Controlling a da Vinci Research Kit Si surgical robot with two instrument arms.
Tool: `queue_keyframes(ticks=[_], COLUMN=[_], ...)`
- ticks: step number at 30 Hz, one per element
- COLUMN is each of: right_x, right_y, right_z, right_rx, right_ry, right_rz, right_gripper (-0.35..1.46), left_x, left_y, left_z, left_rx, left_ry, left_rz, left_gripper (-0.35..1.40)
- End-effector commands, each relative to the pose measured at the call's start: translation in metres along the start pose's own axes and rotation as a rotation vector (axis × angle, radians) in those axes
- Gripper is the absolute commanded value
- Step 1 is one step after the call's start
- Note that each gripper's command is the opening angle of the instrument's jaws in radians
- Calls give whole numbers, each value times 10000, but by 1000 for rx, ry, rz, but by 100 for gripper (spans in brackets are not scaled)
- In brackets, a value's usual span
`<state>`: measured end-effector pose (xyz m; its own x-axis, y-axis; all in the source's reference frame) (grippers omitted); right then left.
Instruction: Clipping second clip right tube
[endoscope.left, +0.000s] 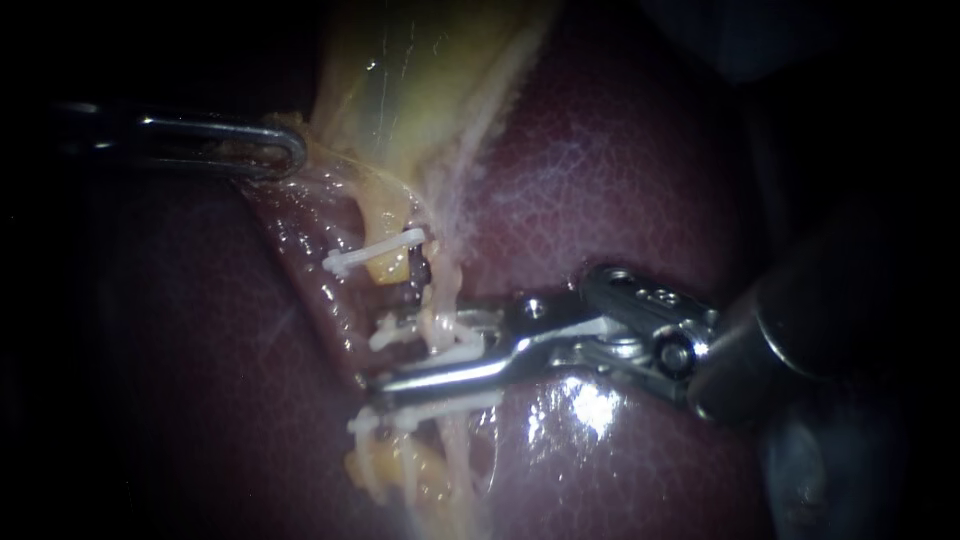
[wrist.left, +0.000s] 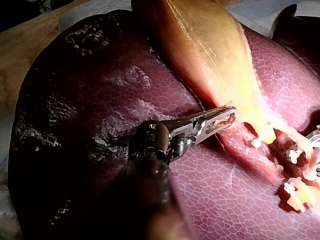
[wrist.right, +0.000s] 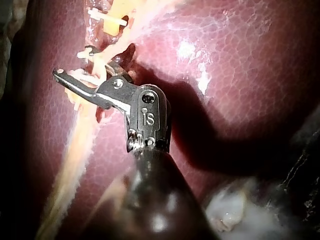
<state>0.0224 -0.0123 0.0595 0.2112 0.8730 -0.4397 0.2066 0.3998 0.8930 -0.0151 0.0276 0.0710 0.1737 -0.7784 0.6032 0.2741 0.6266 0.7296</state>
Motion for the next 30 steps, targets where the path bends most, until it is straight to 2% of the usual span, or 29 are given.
queue_keyframes(ticks=[1,11,14,20,27,30], right_x=[-3,-10,-11,-12,-11,-10], right_y=[0,-6,-6,-5,-5,-3], right_z=[0,-14,-18,-20,-19,-19], right_rx=[2,12,14,15,17,19], right_ry=[-2,-10,-11,-12,-14,-15], right_rz=[9,30,30,48,101,107], right_gripper=[47,37,27,-4,-34,-35], left_x=[0,0,0,0,0,0], left_y=[0,0,0,0,0,0], left_z=[0,0,0,0,0,0], left_rx=[0,0,0,0,0,0], left_ry=[0,0,0,0,0,0], left_rz=[0,0,0,0,0,0], left_gripper=[-35,-35,-35,-35,-35,-35])
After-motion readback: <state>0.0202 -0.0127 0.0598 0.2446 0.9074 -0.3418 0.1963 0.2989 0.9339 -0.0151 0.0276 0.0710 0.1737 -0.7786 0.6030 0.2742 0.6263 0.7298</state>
